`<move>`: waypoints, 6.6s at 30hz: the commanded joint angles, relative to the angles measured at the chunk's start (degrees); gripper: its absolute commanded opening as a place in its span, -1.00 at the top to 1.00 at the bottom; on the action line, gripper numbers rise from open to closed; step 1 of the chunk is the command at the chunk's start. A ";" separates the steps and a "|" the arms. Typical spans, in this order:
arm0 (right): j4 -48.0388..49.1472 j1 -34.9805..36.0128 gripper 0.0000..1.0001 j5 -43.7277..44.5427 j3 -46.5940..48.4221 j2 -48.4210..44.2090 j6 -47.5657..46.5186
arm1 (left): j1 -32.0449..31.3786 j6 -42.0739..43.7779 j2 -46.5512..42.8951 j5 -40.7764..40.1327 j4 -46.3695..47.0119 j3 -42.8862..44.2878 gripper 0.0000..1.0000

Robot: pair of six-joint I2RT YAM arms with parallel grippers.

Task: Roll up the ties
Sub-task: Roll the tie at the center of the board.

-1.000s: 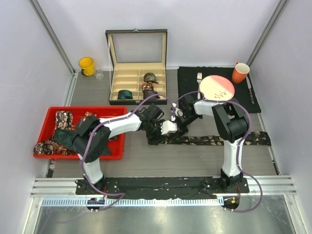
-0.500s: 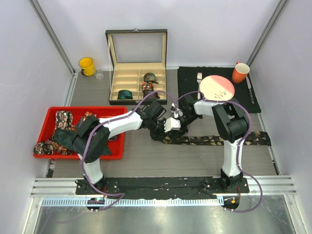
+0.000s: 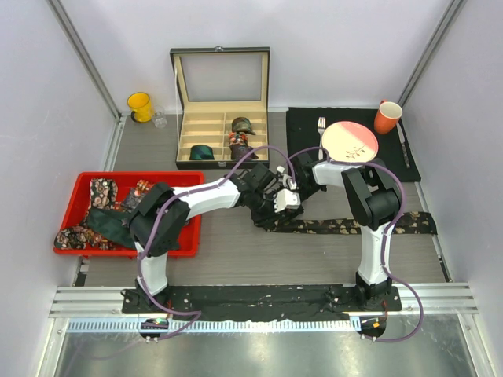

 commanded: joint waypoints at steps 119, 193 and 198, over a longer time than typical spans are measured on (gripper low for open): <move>1.23 0.09 0.99 8.18 -0.46 0.94 -6.94 | -0.96 1.09 0.19 -3.89 2.59 -2.99 0.43; 13.71 -0.53 0.47 -11.68 -7.32 -7.41 -1.75 | 4.31 1.27 6.43 7.80 -8.41 4.22 0.42; 11.25 -1.14 0.81 -10.45 -7.32 -6.80 -4.12 | 4.57 1.27 6.61 7.97 -8.49 4.30 0.43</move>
